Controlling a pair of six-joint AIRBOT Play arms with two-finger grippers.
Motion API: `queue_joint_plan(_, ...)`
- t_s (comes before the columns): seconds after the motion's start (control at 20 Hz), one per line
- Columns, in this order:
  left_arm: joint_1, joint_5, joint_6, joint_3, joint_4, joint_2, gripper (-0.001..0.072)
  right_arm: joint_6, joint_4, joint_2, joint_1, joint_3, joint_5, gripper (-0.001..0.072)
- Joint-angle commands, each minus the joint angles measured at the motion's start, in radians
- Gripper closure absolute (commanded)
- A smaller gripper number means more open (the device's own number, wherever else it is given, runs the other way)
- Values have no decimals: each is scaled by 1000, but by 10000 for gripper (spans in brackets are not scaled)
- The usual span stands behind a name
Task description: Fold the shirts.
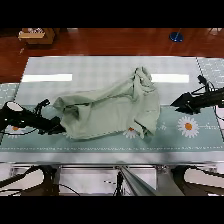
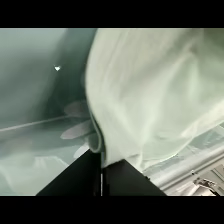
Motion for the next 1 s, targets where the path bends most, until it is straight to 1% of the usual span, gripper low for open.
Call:
queue_joint_plan(0.0, 0, -35, 6, 8, -24, 48, 684, -14, 48, 1, 47, -96, -84, 181)
queue_joint_plan(0.15, 0, -46, 6, 20, -28, 55, 685, -9, 26, 1, 148, -130, -185, 189)
queue_joint_plan(0.25, 0, -63, 18, 27, -34, 55, 685, 36, -5, 0, 202, -145, -261, 190)
queue_joint_plan(0.35, 0, -64, 18, 27, -35, 55, 685, 75, -4, -4, 244, -148, -321, 197)
queue_joint_plan(0.4, 0, -64, 18, 27, -36, 55, 685, 88, -1, -12, 265, -148, -344, 232)
queue_joint_plan(0.45, 0, -65, 29, 27, -39, 55, 684, 113, -4, -26, 288, -148, -364, 303)
queue_joint_plan(0.55, 0, -70, 73, 27, -66, 55, 685, 139, -5, -65, 327, -148, -398, 325)
queue_joint_plan(0.6, 0, -71, 78, 27, -73, 55, 684, 141, 0, -83, 341, -148, -407, 471)
queue_joint_plan(0.65, 0, -74, 78, 28, -73, 55, 685, 141, 14, -90, 340, -147, -409, 664)
queue_joint_plan(0.7, 0, -83, 85, 35, -74, 56, 685, 133, 42, -85, 335, -145, -406, 689)
queue_joint_plan(0.8, 0, -113, 93, 78, -98, 72, 686, 71, 82, -47, 310, -115, -357, 689)
queue_joint_plan(0.9, 0, -121, 92, 164, -202, 128, 686, 24, 109, 50, 275, -44, -295, 690)
queue_joint_plan(0.95, 0, -121, 92, 227, -280, 171, 686, 23, 112, 109, 259, 5, -264, 690)
